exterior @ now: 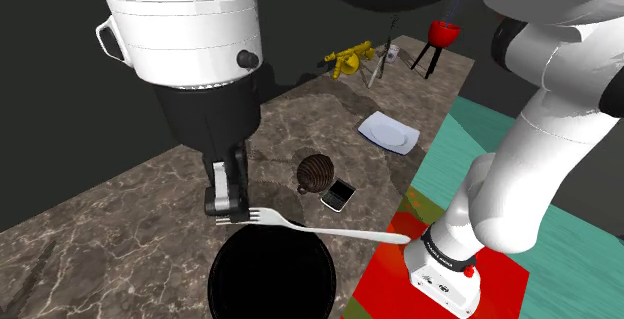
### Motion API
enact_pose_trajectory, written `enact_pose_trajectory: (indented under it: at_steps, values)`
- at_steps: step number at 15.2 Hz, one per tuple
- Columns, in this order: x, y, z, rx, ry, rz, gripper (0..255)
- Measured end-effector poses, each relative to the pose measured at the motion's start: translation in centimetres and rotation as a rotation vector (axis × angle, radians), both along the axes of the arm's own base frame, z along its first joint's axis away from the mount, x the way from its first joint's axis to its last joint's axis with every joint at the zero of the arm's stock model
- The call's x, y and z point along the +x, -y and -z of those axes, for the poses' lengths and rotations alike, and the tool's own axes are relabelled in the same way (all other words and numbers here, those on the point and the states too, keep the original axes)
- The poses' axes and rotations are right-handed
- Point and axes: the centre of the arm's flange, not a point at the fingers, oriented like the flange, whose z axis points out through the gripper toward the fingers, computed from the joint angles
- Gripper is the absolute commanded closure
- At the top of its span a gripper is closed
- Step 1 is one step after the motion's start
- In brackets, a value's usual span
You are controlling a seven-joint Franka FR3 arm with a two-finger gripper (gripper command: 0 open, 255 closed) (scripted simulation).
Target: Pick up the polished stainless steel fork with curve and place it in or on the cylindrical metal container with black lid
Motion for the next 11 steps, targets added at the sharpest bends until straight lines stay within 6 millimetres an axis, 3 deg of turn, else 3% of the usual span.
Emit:
enact_pose_trajectory:
  at_steps: [11]
  values:
    - [-0.5, 0.0, 5.4, -0.001, -0.001, 0.001, 255]
